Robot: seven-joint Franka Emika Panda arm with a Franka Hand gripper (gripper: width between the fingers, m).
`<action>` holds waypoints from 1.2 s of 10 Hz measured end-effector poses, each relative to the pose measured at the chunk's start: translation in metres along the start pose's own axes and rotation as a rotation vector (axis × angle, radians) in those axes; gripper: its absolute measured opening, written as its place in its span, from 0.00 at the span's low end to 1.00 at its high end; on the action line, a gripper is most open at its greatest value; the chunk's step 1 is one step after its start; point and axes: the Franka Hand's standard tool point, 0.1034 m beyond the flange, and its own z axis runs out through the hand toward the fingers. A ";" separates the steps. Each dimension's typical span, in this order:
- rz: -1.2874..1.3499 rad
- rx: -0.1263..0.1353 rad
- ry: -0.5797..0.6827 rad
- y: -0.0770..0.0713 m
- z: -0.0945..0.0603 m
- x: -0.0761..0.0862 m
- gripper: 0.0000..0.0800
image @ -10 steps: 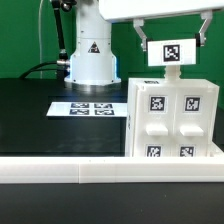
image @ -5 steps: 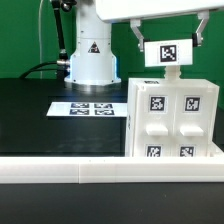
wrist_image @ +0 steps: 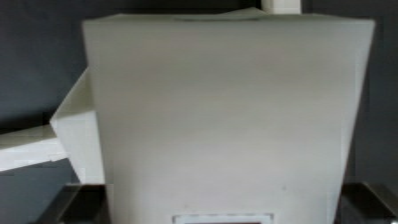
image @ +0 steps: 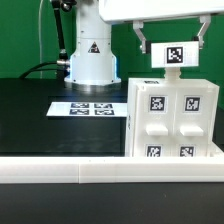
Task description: Assemble cabinet
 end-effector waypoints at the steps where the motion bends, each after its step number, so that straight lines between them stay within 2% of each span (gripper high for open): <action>1: 0.000 0.000 -0.001 0.000 0.001 0.000 0.70; 4: -0.139 -0.009 -0.009 0.007 0.014 -0.005 0.70; 7: -0.170 -0.009 0.023 0.003 0.015 0.002 0.70; 12: -0.174 -0.008 0.027 0.003 0.014 0.003 0.70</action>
Offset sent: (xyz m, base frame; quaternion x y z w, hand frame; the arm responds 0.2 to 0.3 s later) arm -0.0135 0.0091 -0.0247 0.0238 -0.0090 -0.1227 0.9921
